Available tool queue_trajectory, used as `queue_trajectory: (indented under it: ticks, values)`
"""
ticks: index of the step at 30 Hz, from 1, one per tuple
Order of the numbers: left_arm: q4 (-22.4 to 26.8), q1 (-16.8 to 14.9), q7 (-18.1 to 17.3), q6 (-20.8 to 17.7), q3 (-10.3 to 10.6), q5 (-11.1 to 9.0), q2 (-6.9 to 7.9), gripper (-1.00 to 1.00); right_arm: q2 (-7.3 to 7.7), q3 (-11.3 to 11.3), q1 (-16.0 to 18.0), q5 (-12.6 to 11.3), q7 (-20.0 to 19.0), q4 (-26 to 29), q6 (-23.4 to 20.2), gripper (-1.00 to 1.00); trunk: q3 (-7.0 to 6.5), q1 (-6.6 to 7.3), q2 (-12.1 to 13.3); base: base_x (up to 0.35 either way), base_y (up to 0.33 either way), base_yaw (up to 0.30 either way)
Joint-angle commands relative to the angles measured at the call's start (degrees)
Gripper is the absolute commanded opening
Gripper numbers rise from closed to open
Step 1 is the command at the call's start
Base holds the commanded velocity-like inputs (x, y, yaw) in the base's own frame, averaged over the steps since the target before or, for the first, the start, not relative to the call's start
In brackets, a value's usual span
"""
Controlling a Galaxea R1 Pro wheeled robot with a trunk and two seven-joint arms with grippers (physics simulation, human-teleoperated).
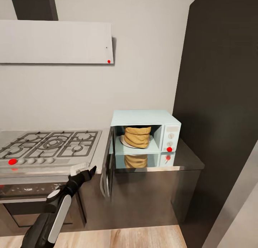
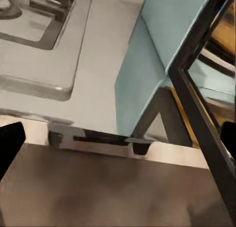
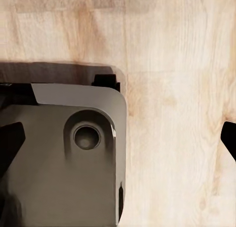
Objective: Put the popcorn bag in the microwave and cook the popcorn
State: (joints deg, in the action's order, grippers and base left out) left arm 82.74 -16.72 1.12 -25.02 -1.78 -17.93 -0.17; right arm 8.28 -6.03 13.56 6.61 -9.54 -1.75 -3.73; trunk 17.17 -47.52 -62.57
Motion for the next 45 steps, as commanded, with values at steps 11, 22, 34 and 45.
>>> queue_trajectory:
  ticks: [11, 22, 34, 45]
  values:
    - [0.06, -0.06, -0.29, 0.92, 3.39, 4.12, -0.51, 1.00, -1.10, -0.81, -1.15, -2.45, 0.75, -0.20, 2.28, 1.00, -0.09, 0.00, -0.05, 0.000, 0.000, -0.067]
    - [0.31, -0.06, -4.75, 0.94, 6.06, 4.09, -1.04, 1.00, -1.22, -0.83, -1.87, -4.16, 1.60, -0.20, 5.40, 1.00, -0.59, 0.00, -0.05, 0.000, 0.000, -0.252]
    - [1.02, -0.06, -2.51, 0.81, 11.67, 4.28, -3.65, 1.00, -1.25, -0.83, -1.87, -4.17, 1.81, -0.19, 5.43, 1.00, -1.13, 0.00, -0.05, 0.000, 0.000, -0.258]
    - [0.85, -0.06, 3.45, 0.94, 11.90, 4.14, -4.04, 1.00, -1.16, -0.83, -1.87, -4.17, 1.81, -0.19, 5.49, 1.00, -1.43, 0.00, -0.05, 0.200, 0.000, -0.149]
